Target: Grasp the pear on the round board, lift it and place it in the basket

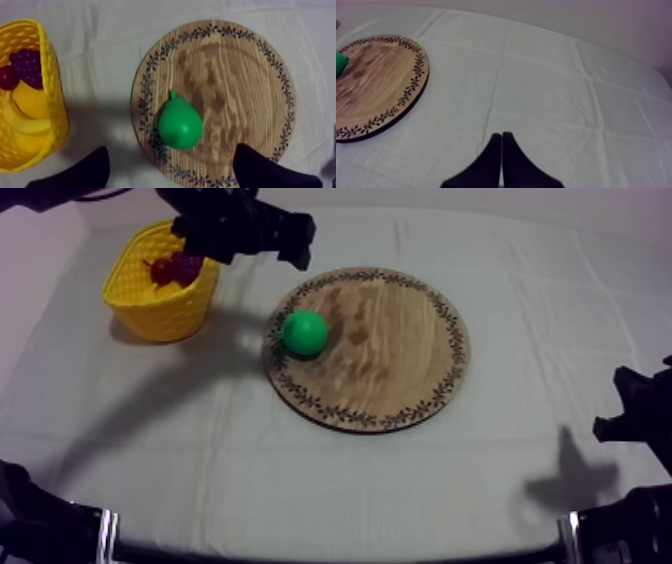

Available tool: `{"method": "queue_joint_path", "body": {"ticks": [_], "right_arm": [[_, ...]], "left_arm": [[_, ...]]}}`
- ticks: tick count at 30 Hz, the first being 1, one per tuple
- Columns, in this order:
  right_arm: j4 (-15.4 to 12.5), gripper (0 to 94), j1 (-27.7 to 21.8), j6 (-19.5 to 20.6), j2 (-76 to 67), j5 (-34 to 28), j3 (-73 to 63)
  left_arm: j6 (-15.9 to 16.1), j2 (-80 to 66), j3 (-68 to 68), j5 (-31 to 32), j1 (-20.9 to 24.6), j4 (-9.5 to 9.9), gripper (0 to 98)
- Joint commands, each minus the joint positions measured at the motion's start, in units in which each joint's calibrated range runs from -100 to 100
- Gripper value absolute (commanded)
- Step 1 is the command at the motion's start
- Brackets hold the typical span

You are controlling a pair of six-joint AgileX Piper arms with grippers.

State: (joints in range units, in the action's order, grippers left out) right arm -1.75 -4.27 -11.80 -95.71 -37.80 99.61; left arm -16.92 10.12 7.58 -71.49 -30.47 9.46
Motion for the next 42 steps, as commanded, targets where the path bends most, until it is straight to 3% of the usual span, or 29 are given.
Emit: {"method": "queue_joint_path", "body": {"ticks": [1,23,31,42], "right_arm": [[0.0,0.5,0.0,0.0,0.0,0.1,0.1],[0.0,0.5,0.0,0.0,0.0,0.1,0.1],[0.0,0.5,0.0,0.0,0.0,0.1,0.1],[0.0,0.5,0.0,0.0,0.0,0.1,0.1]], "left_arm": [[-0.2,0.5,0.2,-0.1,0.0,-0.07,94.0],[-0.8,15.4,-2.9,1.0,0.5,-2.83,92.9],[-0.2,20.4,-6.3,-4.3,-0.3,-4.88,93.9],[0.1,26.2,-11.6,-6.3,-0.6,-5.85,92.6]]}}
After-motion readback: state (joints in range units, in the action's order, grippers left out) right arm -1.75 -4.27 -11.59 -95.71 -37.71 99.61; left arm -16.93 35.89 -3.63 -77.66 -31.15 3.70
